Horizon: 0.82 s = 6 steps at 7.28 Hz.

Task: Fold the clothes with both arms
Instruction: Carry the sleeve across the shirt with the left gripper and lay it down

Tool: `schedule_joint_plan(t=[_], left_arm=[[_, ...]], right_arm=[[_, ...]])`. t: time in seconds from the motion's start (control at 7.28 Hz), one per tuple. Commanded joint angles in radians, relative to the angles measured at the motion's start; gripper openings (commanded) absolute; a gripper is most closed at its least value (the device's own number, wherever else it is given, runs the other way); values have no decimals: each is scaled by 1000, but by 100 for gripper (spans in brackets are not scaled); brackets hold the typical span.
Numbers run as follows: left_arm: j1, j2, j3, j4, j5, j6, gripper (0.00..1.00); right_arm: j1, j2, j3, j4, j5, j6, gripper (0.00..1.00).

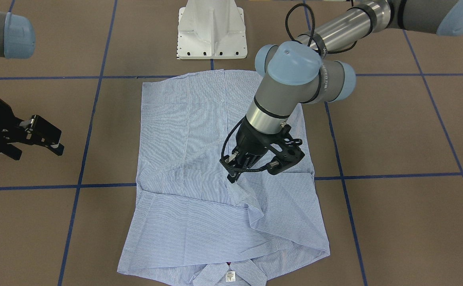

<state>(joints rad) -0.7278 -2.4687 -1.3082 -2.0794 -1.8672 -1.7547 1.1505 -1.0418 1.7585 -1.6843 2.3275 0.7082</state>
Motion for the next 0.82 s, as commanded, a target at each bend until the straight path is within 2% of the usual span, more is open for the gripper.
schedule_joint_plan(t=[0.0,0.41,0.69], left_arm=[[103,-64,102,-30,94,44,0],[168,-65,148,-111,167,211,0],[168,-82,155,-126,168,211,2]], right_arm=[[0,-3,-7,0,-7,-1,100],[0,-10,-8,0,-13,1,100],[0,-15,-8,0,-13,1,100]])
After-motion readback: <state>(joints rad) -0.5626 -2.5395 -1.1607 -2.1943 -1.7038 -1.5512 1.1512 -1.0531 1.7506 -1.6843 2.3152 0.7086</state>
